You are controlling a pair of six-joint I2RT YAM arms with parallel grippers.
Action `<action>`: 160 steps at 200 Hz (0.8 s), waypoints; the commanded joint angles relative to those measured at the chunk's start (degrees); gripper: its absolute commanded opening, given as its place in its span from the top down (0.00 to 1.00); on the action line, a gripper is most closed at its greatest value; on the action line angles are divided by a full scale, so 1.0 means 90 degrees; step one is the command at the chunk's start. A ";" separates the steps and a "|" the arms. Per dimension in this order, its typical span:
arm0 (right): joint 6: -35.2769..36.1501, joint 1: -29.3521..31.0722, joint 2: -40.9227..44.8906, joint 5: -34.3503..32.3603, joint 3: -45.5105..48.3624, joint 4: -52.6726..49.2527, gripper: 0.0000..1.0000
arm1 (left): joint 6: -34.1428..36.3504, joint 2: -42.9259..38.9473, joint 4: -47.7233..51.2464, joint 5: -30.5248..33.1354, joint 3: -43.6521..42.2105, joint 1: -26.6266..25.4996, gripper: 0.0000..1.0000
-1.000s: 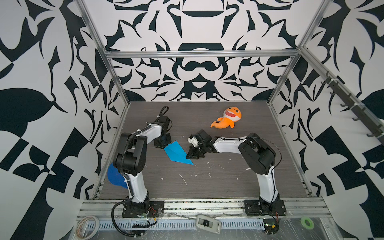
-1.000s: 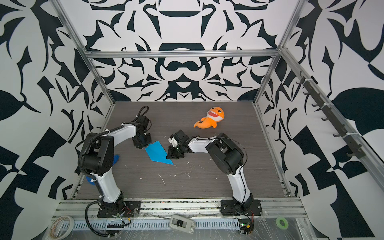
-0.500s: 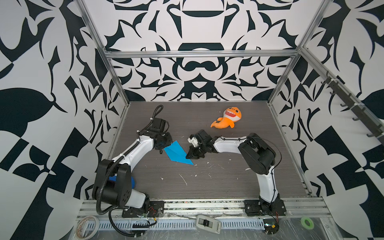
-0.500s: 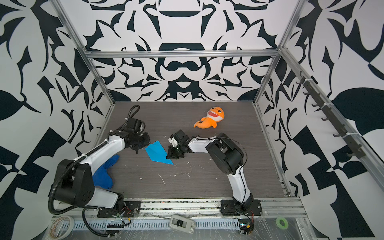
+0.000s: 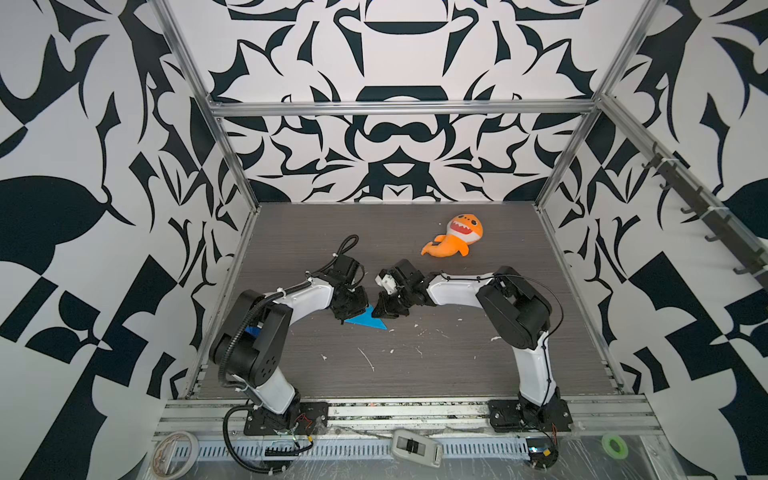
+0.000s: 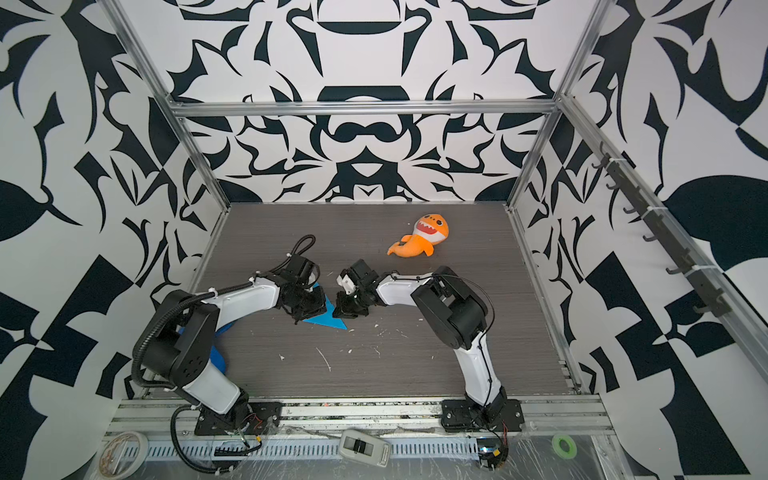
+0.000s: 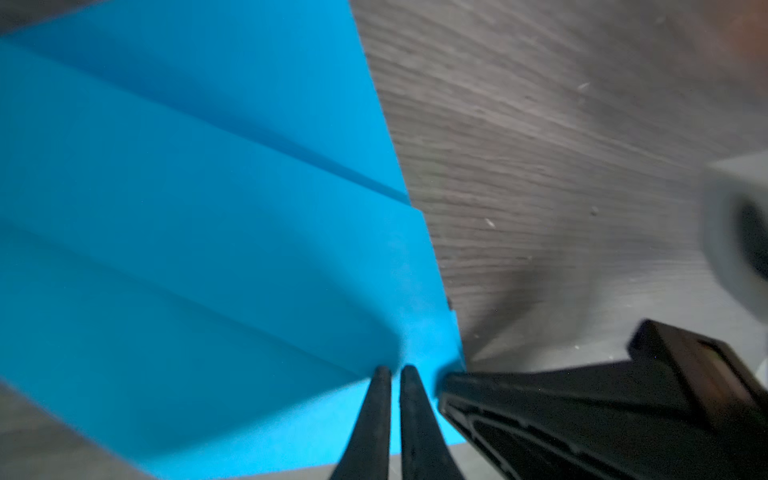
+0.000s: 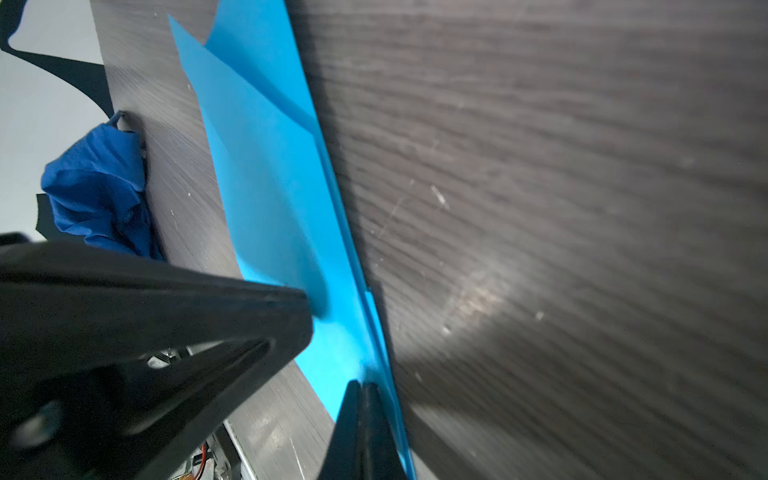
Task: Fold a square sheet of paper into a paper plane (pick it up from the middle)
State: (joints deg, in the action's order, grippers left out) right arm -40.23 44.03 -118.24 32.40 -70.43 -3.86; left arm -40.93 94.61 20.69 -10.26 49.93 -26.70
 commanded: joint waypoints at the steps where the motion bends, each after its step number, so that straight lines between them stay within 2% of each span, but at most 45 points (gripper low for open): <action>1: 0.0122 0.0030 -0.0212 -0.0499 0.0113 -0.0858 1.00 | 0.0107 0.0259 0.0273 0.0229 0.0234 -0.0016 0.90; 49: 0.0128 0.0030 -0.0194 -0.0532 0.0188 -0.0861 1.00 | 0.0427 0.0560 0.1172 0.1200 0.0695 -0.0016 0.92; 90: 0.0134 0.0030 -0.0173 -0.0564 0.0220 -0.0870 1.00 | 0.1000 0.0775 0.2010 0.2026 0.1093 0.0056 0.92; 138: 0.0135 0.0030 -0.0167 -0.0577 0.0199 -0.0870 1.00 | 0.1381 0.1203 0.2340 0.2354 0.1597 0.0355 0.92; 160: 0.0155 0.0030 -0.0164 -0.0578 0.0171 -0.0885 1.00 | 0.1456 0.1239 0.2358 0.2250 0.1843 0.0476 0.92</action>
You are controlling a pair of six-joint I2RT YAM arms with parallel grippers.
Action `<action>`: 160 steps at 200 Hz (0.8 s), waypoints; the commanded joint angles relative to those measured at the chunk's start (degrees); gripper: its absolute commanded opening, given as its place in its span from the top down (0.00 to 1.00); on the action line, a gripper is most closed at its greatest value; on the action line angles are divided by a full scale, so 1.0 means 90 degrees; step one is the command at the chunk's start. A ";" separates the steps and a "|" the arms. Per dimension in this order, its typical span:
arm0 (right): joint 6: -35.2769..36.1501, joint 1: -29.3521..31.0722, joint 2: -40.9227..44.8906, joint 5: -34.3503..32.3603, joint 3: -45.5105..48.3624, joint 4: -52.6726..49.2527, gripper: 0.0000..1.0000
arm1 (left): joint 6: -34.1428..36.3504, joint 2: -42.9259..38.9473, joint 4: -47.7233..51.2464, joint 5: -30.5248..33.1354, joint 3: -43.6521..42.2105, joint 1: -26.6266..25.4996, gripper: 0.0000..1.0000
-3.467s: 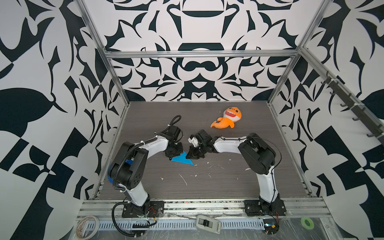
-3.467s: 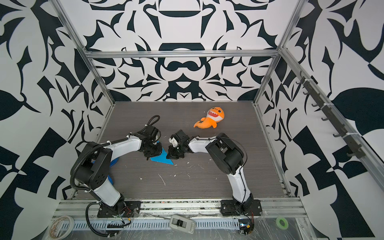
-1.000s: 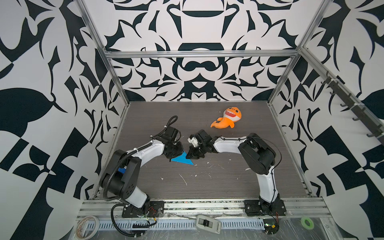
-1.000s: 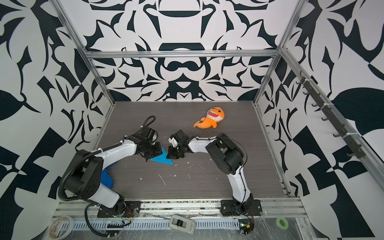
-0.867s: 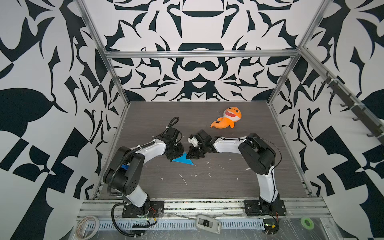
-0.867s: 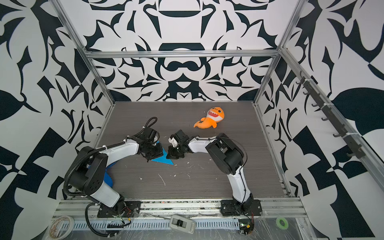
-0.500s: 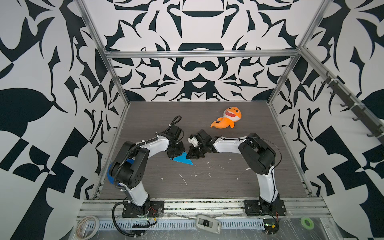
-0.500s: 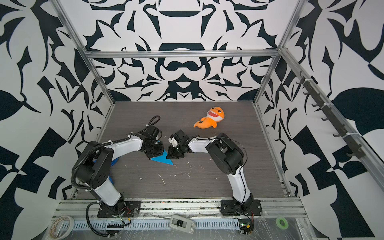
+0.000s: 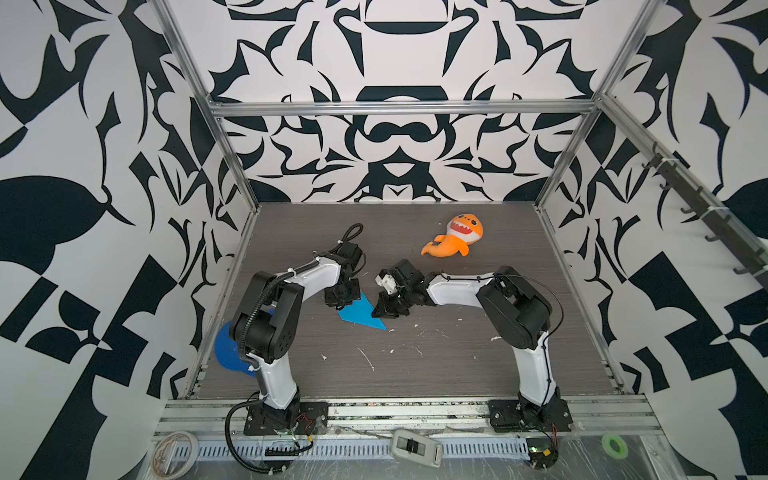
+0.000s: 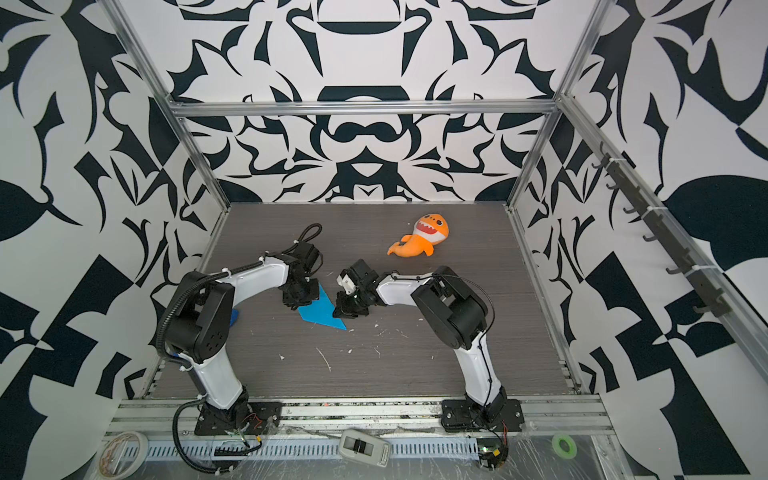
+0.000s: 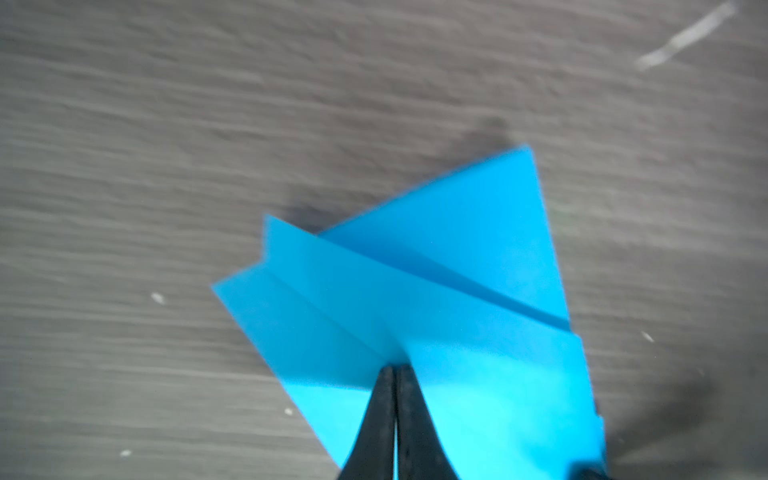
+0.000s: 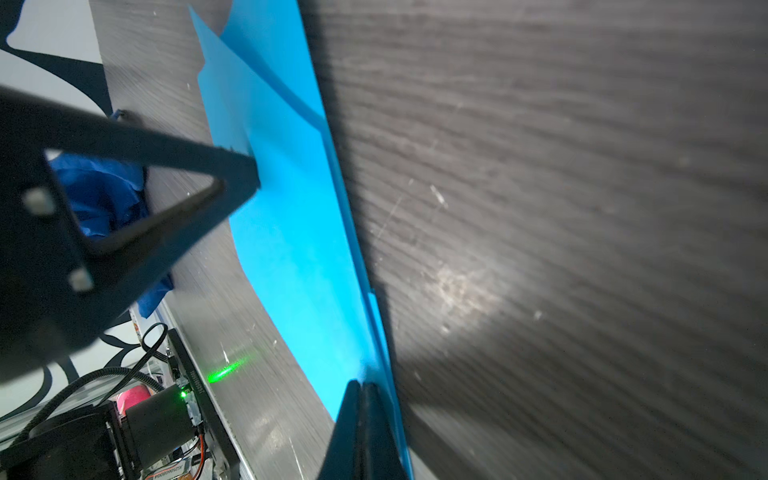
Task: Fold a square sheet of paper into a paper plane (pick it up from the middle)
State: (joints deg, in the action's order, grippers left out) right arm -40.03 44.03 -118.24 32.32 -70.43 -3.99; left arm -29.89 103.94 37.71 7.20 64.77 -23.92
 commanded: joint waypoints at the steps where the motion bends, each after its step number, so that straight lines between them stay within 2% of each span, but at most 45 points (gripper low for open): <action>1: 0.0137 0.0030 -0.0164 -0.0566 0.0161 -0.0873 1.00 | 0.0232 0.0200 0.0462 0.0301 0.0204 0.0173 0.92; 13: 0.0142 0.0030 -0.0154 -0.0555 0.0143 -0.0894 1.00 | 0.0272 0.0025 0.0433 0.0019 0.0297 0.0170 0.92; 34: 0.0156 0.0030 -0.0134 -0.0544 0.0102 -0.0895 1.00 | 0.0279 -0.0551 0.0037 -0.1002 0.0145 0.0176 0.92; 51: 0.0163 0.0030 -0.0132 -0.0522 0.0049 -0.0894 1.00 | 0.0022 -0.1027 -0.0464 -0.1877 -0.0175 0.0169 0.92; 60: 0.0161 0.0030 -0.0143 -0.0506 0.0002 -0.0894 1.00 | -0.0098 -0.1146 -0.0660 -0.2103 -0.0334 0.0169 0.92; 78: 0.0163 0.0032 -0.0178 -0.0473 -0.0112 -0.0904 1.00 | -0.0204 -0.1072 -0.0738 -0.2039 -0.0485 0.0168 0.92; 121: 0.0190 0.0039 -0.0136 -0.0464 -0.0204 -0.0996 1.00 | -0.0149 -0.0533 -0.0448 -0.1324 -0.0372 0.0170 0.93; 160: 0.0215 0.0039 -0.0069 -0.0406 -0.0201 -0.0929 1.00 | -0.0097 -0.0215 -0.0427 -0.1076 -0.0276 0.0175 0.94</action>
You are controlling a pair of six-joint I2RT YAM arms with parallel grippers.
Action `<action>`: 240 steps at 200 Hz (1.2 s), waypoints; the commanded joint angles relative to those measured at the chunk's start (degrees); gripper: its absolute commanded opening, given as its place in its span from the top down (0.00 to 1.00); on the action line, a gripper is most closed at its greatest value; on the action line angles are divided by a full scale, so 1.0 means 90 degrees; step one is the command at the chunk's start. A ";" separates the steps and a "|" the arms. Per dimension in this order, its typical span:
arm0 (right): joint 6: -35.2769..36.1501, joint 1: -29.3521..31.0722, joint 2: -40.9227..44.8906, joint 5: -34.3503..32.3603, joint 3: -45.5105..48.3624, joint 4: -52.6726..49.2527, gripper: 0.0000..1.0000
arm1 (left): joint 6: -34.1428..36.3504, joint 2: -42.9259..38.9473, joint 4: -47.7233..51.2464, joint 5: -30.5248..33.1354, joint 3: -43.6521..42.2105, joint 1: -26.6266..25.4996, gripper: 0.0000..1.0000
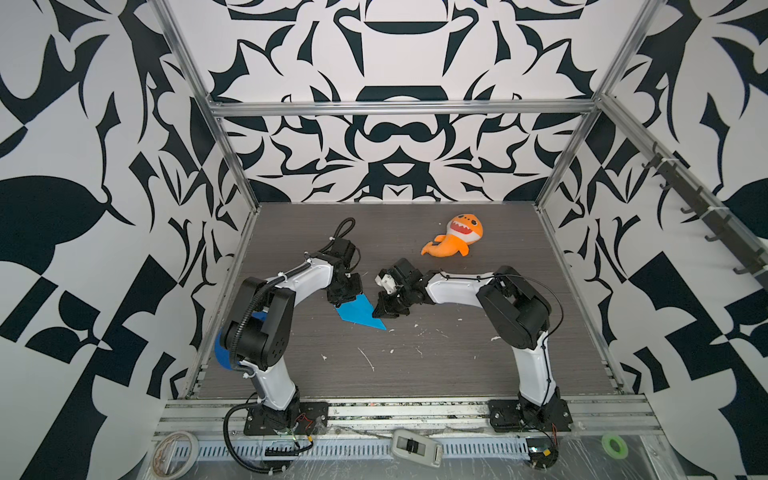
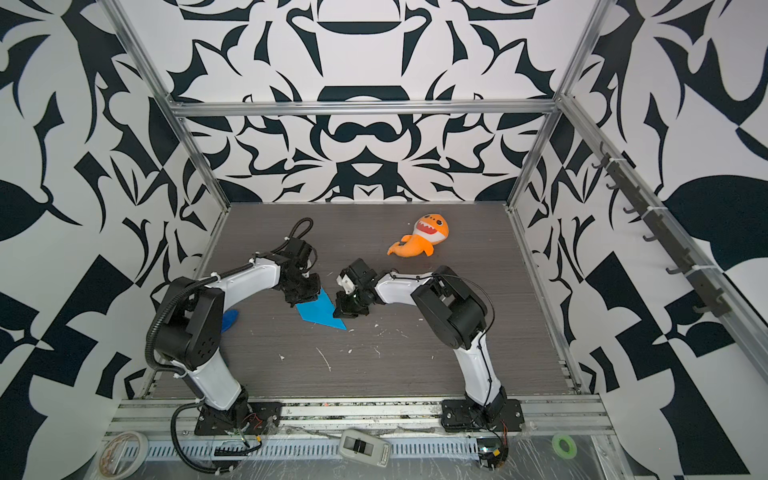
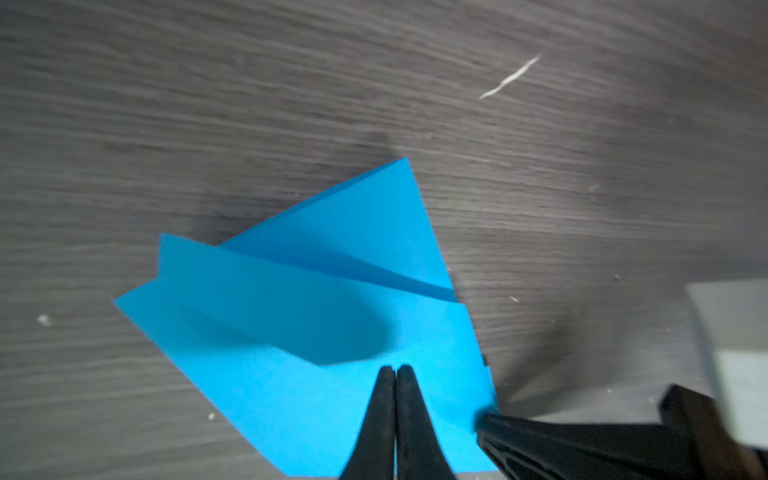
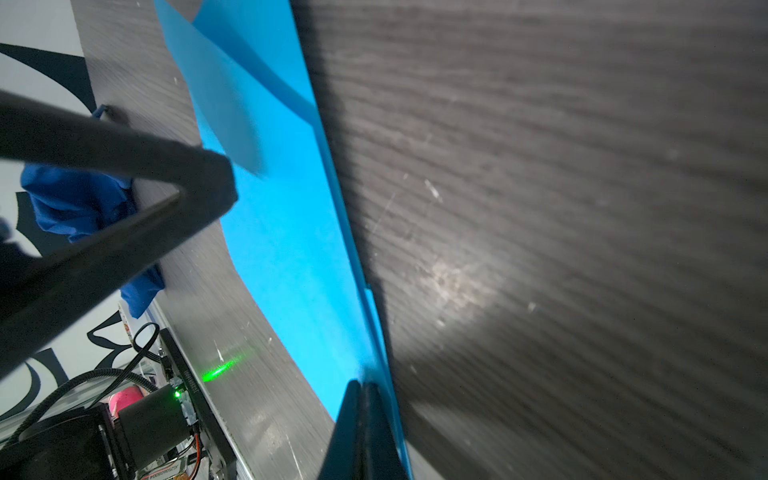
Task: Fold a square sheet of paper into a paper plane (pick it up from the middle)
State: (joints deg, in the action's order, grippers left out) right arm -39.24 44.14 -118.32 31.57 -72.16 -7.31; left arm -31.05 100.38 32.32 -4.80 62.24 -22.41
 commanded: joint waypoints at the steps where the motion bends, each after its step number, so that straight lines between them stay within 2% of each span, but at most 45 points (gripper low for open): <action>1: 0.0125 0.0027 -0.0058 -0.0309 -0.0005 -0.0543 1.00 | 0.0032 0.0188 0.0171 0.0258 0.0002 0.0009 0.94; 69: -0.0082 0.0139 0.0074 0.0425 -0.0380 0.0340 1.00 | 0.0064 0.0422 0.0243 0.0513 -0.0189 0.0010 0.96; 159: -0.0339 0.0183 -0.0559 0.0068 -0.1074 -0.0029 1.00 | 0.0022 0.0448 0.0246 0.0563 -0.0257 0.0006 0.97; 194: -0.0374 0.0165 -0.0415 -0.0067 -0.0722 -0.0034 1.00 | 0.0012 0.0495 0.0257 0.0635 -0.0269 0.0005 0.97; 240: -0.0497 0.0050 0.0209 -0.0210 0.0381 0.0203 1.00 | 0.0022 0.0565 0.0247 0.0655 -0.0284 0.0007 0.97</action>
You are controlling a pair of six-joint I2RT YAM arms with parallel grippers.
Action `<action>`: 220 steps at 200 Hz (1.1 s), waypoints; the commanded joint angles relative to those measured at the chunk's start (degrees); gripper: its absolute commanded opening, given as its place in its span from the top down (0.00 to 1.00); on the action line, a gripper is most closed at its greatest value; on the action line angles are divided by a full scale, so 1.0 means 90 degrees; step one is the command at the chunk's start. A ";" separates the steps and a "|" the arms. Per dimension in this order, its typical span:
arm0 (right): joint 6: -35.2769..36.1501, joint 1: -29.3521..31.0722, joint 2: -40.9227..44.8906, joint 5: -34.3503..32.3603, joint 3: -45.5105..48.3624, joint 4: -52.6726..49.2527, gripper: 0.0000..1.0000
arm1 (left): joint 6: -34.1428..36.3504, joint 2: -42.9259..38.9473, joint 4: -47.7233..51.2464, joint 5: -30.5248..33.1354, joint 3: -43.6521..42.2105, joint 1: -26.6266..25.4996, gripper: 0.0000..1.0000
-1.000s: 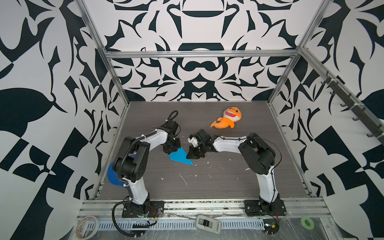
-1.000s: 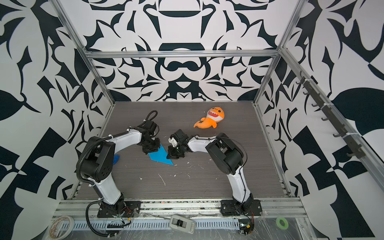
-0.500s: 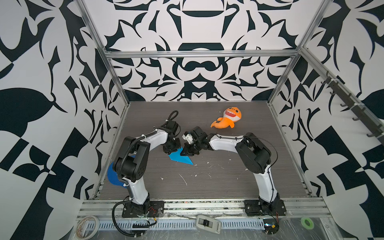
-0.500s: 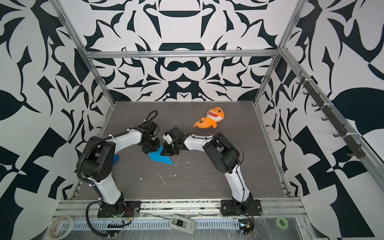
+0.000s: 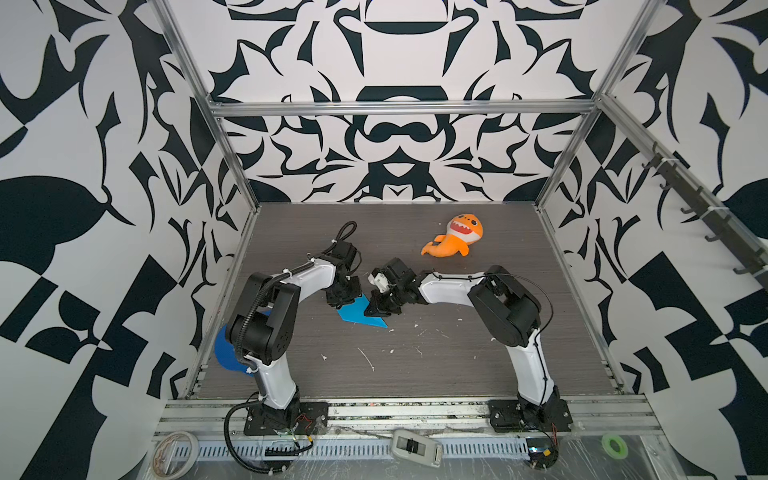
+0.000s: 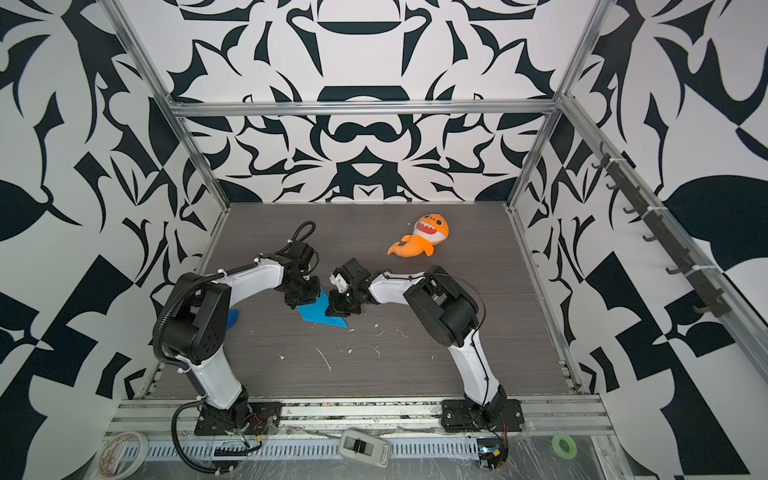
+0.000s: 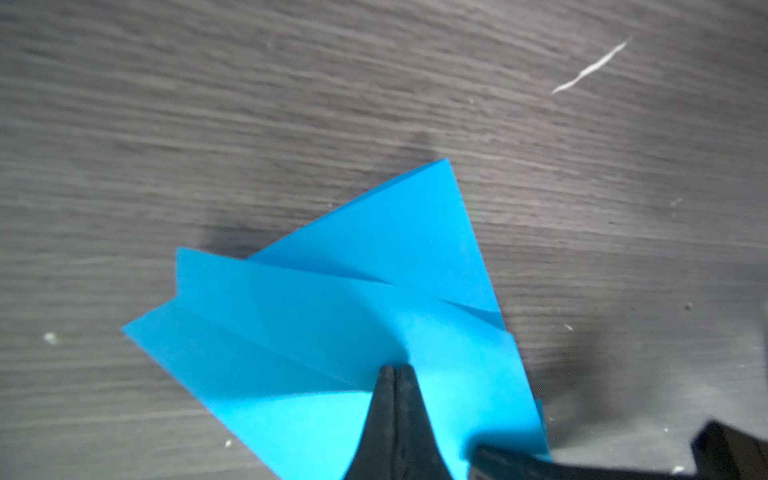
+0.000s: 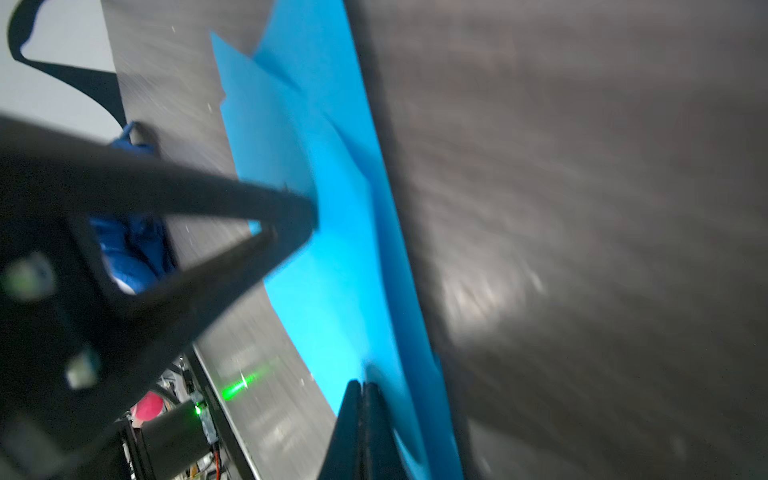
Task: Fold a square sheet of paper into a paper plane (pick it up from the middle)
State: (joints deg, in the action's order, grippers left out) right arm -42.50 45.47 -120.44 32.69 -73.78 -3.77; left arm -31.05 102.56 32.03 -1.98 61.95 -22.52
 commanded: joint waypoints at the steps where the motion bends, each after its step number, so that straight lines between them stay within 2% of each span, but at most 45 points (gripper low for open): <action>1: -0.0138 -0.0100 0.0458 -0.0333 0.0590 -0.0188 1.00 | 0.0022 0.0323 0.0279 0.0334 -0.0253 0.0020 0.97; 41: -0.0308 -0.0185 0.1030 -0.0511 0.1588 -0.0045 1.00 | 0.0034 0.0323 0.0240 0.0299 -0.0241 0.0014 0.97; 65: -0.0548 -0.0226 0.1429 -0.0550 0.2177 0.0442 1.00 | 0.0051 0.0269 0.0215 0.0234 -0.0196 0.0015 0.97; 84: -0.0387 -0.0256 0.1791 -0.0656 0.2311 0.0659 1.00 | 0.0068 0.0144 0.0213 0.0060 -0.0053 0.0021 0.95; 110: 0.0107 -0.0258 0.2122 -0.0719 0.2122 0.0768 1.00 | -0.0032 -0.0395 -0.0022 -0.0520 0.0129 0.0018 0.87; 120: 0.0326 -0.0255 0.2194 -0.0807 0.2029 0.0725 1.00 | -0.0175 -0.0740 -0.0183 -0.0722 0.0103 0.0014 0.80; 143: 0.0734 -0.0256 0.2344 -0.1150 0.1881 0.0692 1.00 | -0.0670 -0.1534 -0.0585 -0.0670 -0.0223 0.0031 0.68; 169: 0.0892 -0.0253 0.2431 -0.1560 0.1849 0.0890 0.78 | -0.1348 -0.2350 -0.1260 -0.0628 -0.1072 0.0160 0.49; 187: 0.1030 -0.0253 0.2250 -0.1504 0.1563 0.0710 0.72 | -0.1833 -0.2808 -0.2044 -0.0971 -0.1862 0.0353 0.37; 209: 0.1102 -0.0256 0.2083 -0.1337 0.1411 0.0729 0.58 | -0.2266 -0.3144 -0.3194 -0.1538 -0.2673 0.0573 0.24; 220: 0.1080 -0.0257 0.2064 -0.1347 0.1446 0.0857 0.50 | -0.2406 -0.3199 -0.3668 -0.1708 -0.2948 0.0619 0.21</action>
State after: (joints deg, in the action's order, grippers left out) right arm -34.44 43.20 -101.82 20.86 -59.16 2.35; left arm -46.48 75.24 11.07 -11.97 40.40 -18.11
